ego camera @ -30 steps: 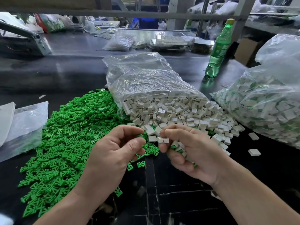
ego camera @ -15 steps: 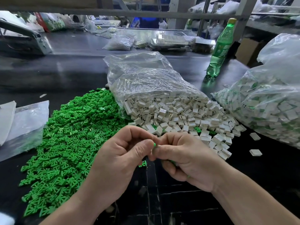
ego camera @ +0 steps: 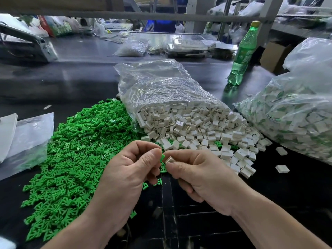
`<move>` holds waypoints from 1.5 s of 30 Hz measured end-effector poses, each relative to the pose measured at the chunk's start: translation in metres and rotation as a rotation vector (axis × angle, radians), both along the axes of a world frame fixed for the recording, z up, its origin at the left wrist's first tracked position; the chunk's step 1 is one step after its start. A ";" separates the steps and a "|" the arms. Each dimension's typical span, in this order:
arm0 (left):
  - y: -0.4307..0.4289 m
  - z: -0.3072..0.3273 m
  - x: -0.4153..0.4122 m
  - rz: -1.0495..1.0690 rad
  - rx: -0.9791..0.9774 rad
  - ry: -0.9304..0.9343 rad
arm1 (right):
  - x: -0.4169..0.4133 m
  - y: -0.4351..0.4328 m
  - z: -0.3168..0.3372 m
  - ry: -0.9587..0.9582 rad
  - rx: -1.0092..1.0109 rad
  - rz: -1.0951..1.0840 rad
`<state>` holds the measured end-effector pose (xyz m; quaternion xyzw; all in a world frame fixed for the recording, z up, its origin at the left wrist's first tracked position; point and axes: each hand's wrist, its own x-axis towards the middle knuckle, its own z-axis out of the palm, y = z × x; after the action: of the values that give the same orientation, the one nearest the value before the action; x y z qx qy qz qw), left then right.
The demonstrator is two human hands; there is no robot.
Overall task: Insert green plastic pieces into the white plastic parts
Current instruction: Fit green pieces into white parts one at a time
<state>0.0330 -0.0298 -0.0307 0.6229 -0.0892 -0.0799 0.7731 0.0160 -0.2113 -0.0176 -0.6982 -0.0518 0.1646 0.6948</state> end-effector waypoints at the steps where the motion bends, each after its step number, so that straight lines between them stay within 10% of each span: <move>1: 0.000 0.001 0.000 0.000 0.003 -0.004 | -0.001 0.001 0.001 -0.017 -0.029 0.027; 21: 0.009 0.012 -0.001 -0.057 0.308 -0.129 | -0.003 -0.004 0.000 -0.130 -0.104 -0.002; 45: 0.020 0.023 -0.001 -0.329 0.702 -0.141 | -0.012 -0.003 0.016 -0.434 -0.920 0.250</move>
<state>0.0322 -0.0102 -0.0073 0.8307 -0.2078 -0.1854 0.4820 0.0042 -0.2140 -0.0019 -0.9377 -0.2001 0.1036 0.2644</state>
